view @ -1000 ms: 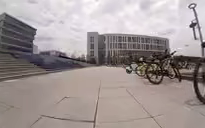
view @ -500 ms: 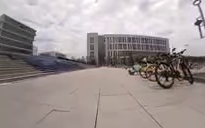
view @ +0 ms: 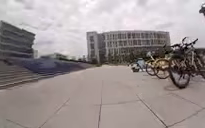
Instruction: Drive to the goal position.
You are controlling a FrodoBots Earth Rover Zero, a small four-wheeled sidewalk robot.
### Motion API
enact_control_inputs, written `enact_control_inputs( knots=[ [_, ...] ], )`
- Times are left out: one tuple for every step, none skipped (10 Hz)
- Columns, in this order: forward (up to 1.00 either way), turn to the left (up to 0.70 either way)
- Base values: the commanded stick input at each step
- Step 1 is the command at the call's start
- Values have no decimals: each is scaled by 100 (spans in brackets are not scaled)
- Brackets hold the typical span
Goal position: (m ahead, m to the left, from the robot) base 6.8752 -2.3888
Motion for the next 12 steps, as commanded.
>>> enact_control_inputs(
  knots=[
    [100, 0],
    [100, 0],
    [100, 0],
    [100, 0],
    [100, 0],
    [100, 0],
    [100, 0],
    [100, 0],
    [100, 0],
    [100, 0],
    [100, 0],
    [100, 0]
  ],
)
